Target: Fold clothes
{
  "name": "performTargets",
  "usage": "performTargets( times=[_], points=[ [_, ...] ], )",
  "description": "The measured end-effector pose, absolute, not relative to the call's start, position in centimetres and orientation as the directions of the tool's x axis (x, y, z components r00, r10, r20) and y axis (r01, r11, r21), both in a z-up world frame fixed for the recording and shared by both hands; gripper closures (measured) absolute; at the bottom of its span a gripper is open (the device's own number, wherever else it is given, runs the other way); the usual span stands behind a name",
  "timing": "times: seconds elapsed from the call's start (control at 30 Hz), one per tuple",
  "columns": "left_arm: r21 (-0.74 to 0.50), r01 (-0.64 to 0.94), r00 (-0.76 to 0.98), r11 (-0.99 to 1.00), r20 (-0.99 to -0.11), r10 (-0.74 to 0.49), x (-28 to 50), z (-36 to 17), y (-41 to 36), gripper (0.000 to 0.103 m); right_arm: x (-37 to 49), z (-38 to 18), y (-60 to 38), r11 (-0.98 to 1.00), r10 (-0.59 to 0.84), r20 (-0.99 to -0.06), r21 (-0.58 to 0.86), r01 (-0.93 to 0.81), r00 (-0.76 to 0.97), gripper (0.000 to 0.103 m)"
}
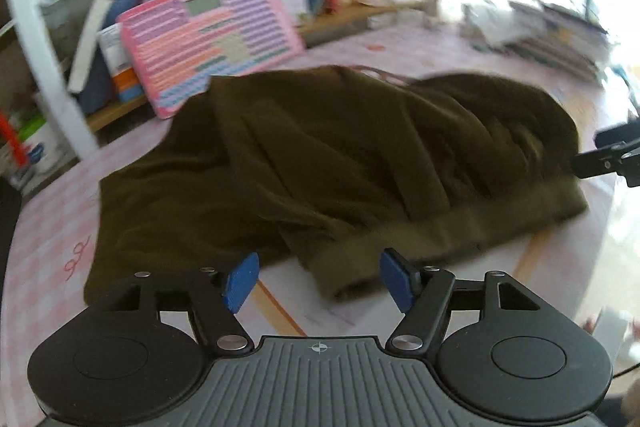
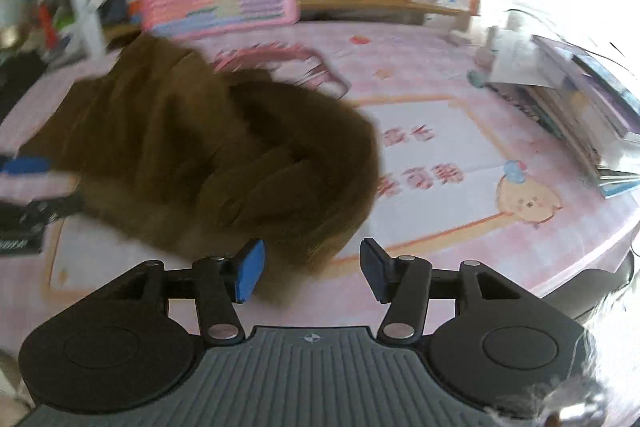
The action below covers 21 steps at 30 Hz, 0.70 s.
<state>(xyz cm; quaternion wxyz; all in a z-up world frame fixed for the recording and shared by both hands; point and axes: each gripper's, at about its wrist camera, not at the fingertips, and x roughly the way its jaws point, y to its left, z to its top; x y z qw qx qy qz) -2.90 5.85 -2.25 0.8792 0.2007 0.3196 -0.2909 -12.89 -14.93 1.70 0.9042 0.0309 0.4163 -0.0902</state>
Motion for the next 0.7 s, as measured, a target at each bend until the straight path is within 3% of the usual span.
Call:
performTargets(
  times=[0.27,0.4,0.5,0.6,0.7],
  points=[
    [0.372,0.648,0.688,0.665,-0.660,-0.302,-3.6,-4.5,4.0,0.040,-12.5,-1.2,-10.9,0.969,-0.239,-0.772,-0.229,0.092,0.589,0.052],
    [0.375,0.623,0.720,0.687,-0.619,-0.315,-3.3,-3.7,4.2,0.062,-12.3,-2.0,-10.7,0.940,-0.335,-0.735,-0.307,0.150,0.590,0.057],
    [0.362,0.601,0.747,0.713,-0.572,-0.339,-3.2,-2.5,4.5,0.063,-12.8,-0.9,-10.8,0.919,-0.387,-0.655,-0.334,0.210,0.649,0.058],
    [0.363,0.599,0.752,0.714,-0.561,-0.345,-3.0,-2.3,4.4,0.062,-13.0,-0.4,-10.0,0.898,-0.402,-0.588,-0.405,0.175,0.702,0.071],
    [0.374,0.612,0.738,0.697,-0.587,-0.333,-2.7,-3.0,4.0,0.062,-12.5,-1.0,-9.2,0.898,-0.361,-0.610,-0.432,0.085,0.706,0.083]
  ],
)
